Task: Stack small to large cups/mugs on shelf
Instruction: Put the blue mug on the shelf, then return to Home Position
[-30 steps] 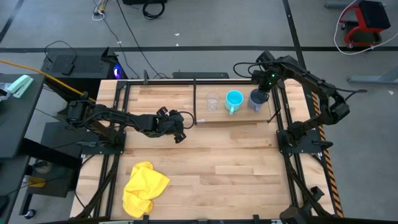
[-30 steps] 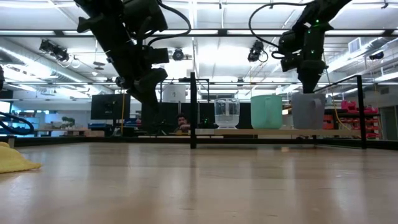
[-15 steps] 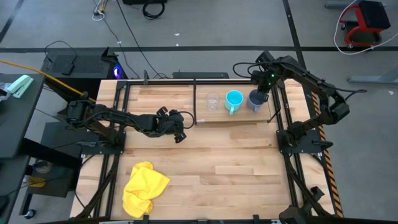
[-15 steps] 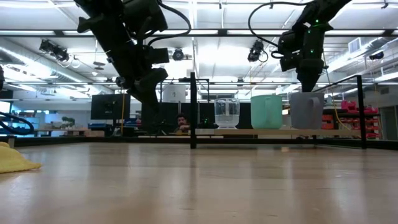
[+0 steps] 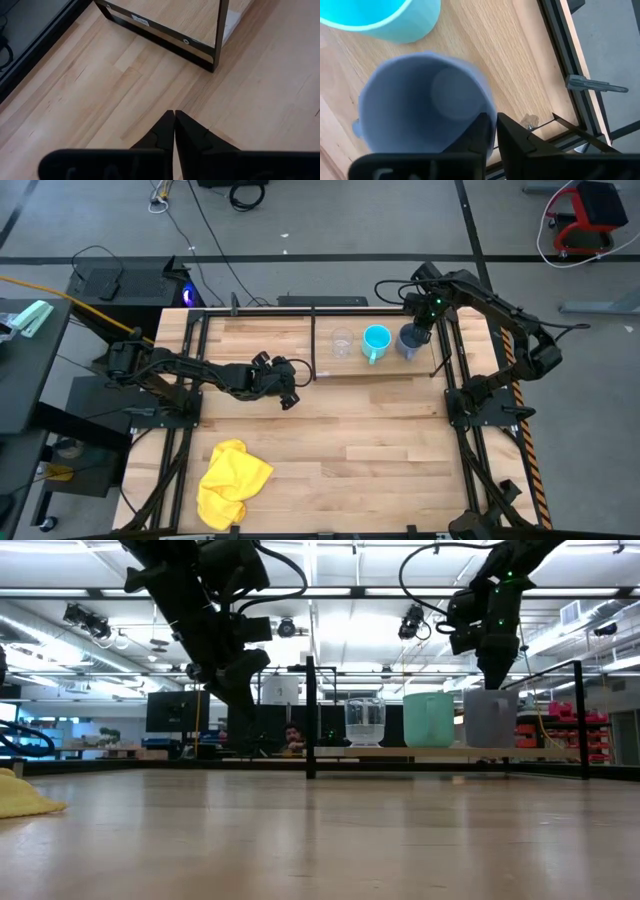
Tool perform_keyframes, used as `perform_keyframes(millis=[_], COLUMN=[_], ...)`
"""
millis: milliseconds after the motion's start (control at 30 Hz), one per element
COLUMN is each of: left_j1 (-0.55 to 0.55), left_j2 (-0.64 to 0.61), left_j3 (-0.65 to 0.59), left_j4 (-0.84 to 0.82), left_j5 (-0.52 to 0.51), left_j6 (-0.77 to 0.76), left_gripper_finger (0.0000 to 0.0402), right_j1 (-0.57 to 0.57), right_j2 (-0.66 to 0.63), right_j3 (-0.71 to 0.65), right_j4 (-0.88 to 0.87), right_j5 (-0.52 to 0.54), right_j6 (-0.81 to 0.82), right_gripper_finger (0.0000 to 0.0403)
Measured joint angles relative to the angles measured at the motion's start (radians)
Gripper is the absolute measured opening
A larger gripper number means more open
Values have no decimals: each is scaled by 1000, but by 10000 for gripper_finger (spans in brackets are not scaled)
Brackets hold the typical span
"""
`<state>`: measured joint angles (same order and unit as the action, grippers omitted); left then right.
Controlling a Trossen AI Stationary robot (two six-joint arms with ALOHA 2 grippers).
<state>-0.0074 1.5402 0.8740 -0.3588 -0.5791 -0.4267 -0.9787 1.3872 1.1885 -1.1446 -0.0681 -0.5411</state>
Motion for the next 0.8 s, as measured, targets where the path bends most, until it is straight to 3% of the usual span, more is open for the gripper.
perform_keyframes(millis=[667,800], left_j1=[0,0], left_j2=[0,0], left_j3=[0,0], left_j4=[0,0], left_j5=[0,0], left_j6=[0,0], left_gripper_finger=[23,17], right_j1=[0,0], right_j2=[0,0], right_j3=[0,0], right_j4=[31,35], right_j5=[20,71], right_j6=[29,66], right_gripper_finger=[60,60])
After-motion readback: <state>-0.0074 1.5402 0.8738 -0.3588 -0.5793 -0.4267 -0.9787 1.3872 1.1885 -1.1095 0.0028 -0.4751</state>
